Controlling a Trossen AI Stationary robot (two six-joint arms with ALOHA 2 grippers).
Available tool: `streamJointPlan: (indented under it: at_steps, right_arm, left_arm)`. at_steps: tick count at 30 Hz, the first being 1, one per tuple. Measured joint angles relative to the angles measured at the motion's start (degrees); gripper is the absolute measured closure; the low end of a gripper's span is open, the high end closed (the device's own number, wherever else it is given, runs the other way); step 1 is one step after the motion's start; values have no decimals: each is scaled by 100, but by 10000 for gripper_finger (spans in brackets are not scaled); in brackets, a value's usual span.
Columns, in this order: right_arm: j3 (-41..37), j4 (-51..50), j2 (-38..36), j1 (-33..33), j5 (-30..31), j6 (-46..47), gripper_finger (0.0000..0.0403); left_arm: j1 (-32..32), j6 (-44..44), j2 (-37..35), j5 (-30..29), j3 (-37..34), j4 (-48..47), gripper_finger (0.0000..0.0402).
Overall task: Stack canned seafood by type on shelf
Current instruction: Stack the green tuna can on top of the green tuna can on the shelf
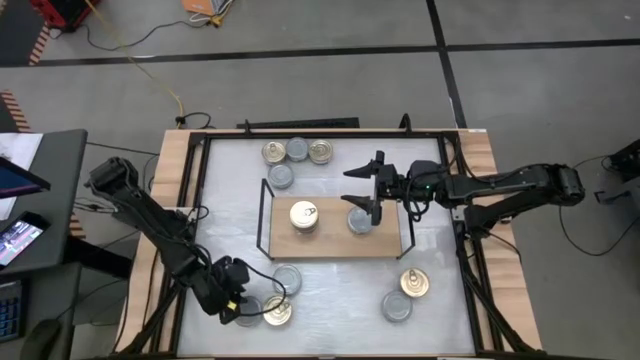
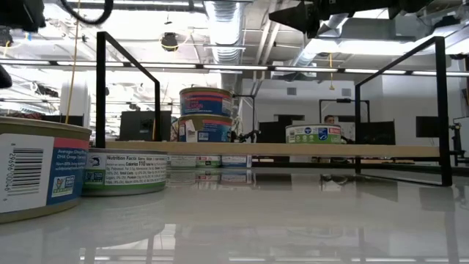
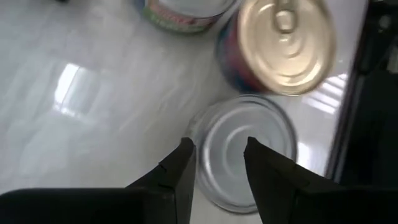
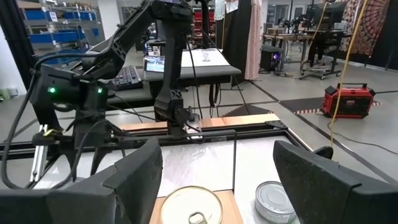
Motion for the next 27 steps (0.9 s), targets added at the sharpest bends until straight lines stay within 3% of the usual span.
streamJointPlan:
  at_steps: [7,15,20,27]
  right_arm:
    - [0,1,0,0,0,2,74]
    - [0,2,0,0,0,2,74]
    - [0,2,0,0,0,2,74]
    - [0,4,0,0,0,2,74]
  left_arm:
    - [-2,28,271,161,-4,-55,235]
    - [-4,205,562,131,-2,-88,244]
    - [-6,374,606,133,7,-96,282]
    - [-2,369,578,15,27,-626,384]
